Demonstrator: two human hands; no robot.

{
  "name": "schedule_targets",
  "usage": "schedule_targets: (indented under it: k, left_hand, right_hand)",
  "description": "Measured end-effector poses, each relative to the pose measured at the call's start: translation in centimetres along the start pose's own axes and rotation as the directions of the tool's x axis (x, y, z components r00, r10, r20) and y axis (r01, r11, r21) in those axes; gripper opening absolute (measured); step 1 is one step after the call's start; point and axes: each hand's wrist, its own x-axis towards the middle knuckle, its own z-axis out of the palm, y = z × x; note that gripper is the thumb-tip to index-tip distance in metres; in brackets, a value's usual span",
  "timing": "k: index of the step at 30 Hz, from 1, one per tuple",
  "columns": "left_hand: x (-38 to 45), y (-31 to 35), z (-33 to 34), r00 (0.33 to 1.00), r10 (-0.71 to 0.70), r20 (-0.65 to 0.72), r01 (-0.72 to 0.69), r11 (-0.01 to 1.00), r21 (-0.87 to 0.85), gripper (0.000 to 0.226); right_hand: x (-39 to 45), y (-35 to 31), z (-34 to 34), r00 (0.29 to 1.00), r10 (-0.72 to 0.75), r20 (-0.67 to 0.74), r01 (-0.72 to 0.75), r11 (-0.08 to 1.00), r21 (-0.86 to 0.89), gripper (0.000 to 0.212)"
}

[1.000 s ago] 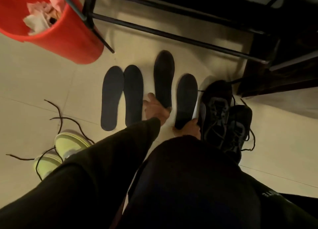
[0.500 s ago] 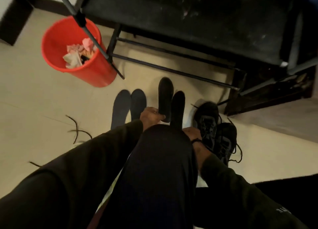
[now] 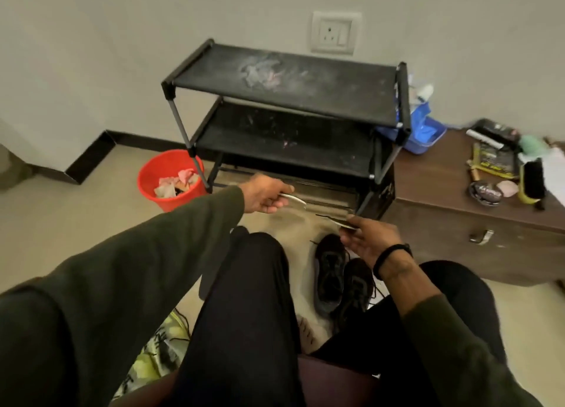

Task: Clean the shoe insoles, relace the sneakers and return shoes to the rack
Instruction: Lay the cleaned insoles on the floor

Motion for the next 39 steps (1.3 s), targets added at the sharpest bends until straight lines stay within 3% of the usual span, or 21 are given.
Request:
schedule_targets:
  k: [4, 9, 12, 14, 18, 24, 32, 39]
  left_hand:
    - [-5.7, 2.6, 0.6, 0.991, 0.129, 0.026, -0.129, 0.992, 0.007, 0.035]
    - [-10.1, 4.9, 0.3, 0.967, 0.253, 0.032, -0.254, 0.966, 0.053, 0.022]
    - [-11.2, 6.0, -0.7, 0.95, 0.305, 0.063, -0.311, 0.933, 0.18, 0.016]
    - [-11.4, 6.9, -1.4, 0.932, 0.359, 0.057, -0.361, 0.898, 0.252, 0.011]
    - [-9.1, 6.7, -1.0, 0.912, 0.411, -0.012, -0.402, 0.897, 0.185, 0.015]
    - [-1.2, 2.6, 3.5, 0.874, 0.428, -0.229, -0.467, 0.87, -0.158, 0.026]
    - [8.6, 1.8, 7.0, 0.835, 0.44, -0.331, -0.512, 0.842, -0.171, 0.027]
    - [13.3, 2.0, 7.1, 0.836, 0.374, -0.402, -0.485, 0.846, -0.222, 0.044]
  right_hand:
    - [-5.1, -2.8, -1.9, 0.996, -0.091, 0.023, 0.091, 0.995, 0.034, 0.021]
    - [-9.4, -3.9, -4.1, 0.965, -0.247, 0.092, 0.231, 0.96, 0.155, 0.043]
    - [-9.9, -3.7, -5.1, 0.946, -0.305, 0.112, 0.278, 0.938, 0.205, 0.057]
    - [-9.3, -3.4, -5.1, 0.945, -0.31, 0.103, 0.284, 0.935, 0.213, 0.055]
    - [-6.5, -3.2, -4.2, 0.954, -0.296, 0.05, 0.275, 0.928, 0.252, 0.038]
    - [0.3, -4.4, -1.2, 0.959, -0.284, -0.001, 0.265, 0.894, 0.362, 0.02]
    - [9.9, -6.7, 2.5, 0.973, -0.177, -0.151, 0.221, 0.906, 0.362, 0.035]
    - [14.5, -6.7, 2.4, 0.959, -0.02, -0.282, 0.159, 0.863, 0.479, 0.017]
